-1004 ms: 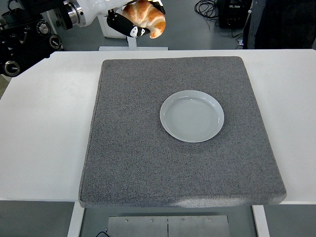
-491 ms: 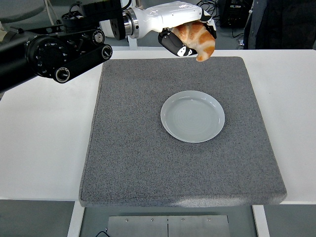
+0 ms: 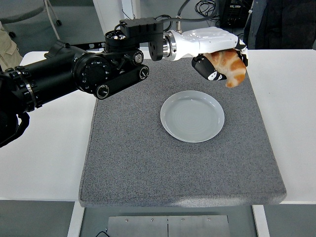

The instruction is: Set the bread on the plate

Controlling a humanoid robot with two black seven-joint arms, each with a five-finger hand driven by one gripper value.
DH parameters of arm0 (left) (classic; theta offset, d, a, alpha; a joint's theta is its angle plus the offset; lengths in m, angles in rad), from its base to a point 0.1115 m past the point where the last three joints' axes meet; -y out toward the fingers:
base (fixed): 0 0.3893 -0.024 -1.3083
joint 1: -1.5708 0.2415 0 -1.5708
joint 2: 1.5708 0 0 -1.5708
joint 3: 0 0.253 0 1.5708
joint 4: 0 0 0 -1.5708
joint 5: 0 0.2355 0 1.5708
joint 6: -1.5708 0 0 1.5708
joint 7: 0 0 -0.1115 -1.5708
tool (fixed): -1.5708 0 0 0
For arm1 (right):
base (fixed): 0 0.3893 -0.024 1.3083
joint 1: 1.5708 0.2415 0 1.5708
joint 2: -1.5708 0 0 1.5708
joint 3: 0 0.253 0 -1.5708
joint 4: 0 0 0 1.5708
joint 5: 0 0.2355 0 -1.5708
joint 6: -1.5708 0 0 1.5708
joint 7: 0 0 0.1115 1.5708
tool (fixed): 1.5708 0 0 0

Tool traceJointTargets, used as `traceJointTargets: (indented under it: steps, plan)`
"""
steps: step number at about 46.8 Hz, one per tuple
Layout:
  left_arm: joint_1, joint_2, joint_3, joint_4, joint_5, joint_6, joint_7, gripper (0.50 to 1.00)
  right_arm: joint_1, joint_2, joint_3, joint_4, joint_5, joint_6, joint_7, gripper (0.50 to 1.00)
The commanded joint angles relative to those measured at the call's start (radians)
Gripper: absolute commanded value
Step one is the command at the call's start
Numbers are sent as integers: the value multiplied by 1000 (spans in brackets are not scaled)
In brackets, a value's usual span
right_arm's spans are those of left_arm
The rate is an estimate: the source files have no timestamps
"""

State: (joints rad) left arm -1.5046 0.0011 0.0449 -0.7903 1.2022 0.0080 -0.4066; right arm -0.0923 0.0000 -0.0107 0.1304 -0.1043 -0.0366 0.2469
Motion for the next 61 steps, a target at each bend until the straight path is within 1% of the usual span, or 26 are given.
traceJointTargets:
  steps: [1, 7, 12, 16, 24, 30, 38, 42, 46, 48, 53, 61]
  plan:
    - [18, -1, 9, 3, 4, 9, 0, 500, 0, 0, 0, 0, 0, 0, 0, 1000]
    - [43, -1, 10, 35, 17, 10, 0, 500, 0, 0, 0, 0, 0, 1, 0, 1000]
    - [44, -1, 36, 63, 20, 12, -1, 500, 0, 0, 0, 0, 0, 1, 0, 1000]
    - [60, -1, 65, 65, 19, 13, -5, 500, 0, 0, 0, 0, 0, 1, 0, 1000]
    - [95, -1, 69, 65, 22, 13, -9, 500, 0, 0, 0, 0, 0, 0, 0, 1000]
    - [113, -1, 75, 65, 23, 26, -9, 500, 0, 0, 0, 0, 0, 1, 0, 1000]
    - [142, -1, 125, 85, 25, 33, -11, 500, 0, 0, 0, 0, 0, 0, 0, 1000]
    - [161, -1, 139, 100, 42, 56, -15, 500, 0, 0, 0, 0, 0, 0, 0, 1000]
    - [176, -1, 139, 124, 53, 86, -31, 500, 0, 0, 0, 0, 0, 1, 0, 1000]
    - [181, -1, 141, 128, 54, 93, -40, 500, 0, 0, 0, 0, 0, 1, 0, 1000]
    - [195, -1, 153, 131, 54, 109, -43, 500, 0, 0, 0, 0, 0, 1, 0, 1000]
    - [225, -1, 181, 155, 39, 191, -49, 500, 0, 0, 0, 0, 0, 1, 0, 1000]
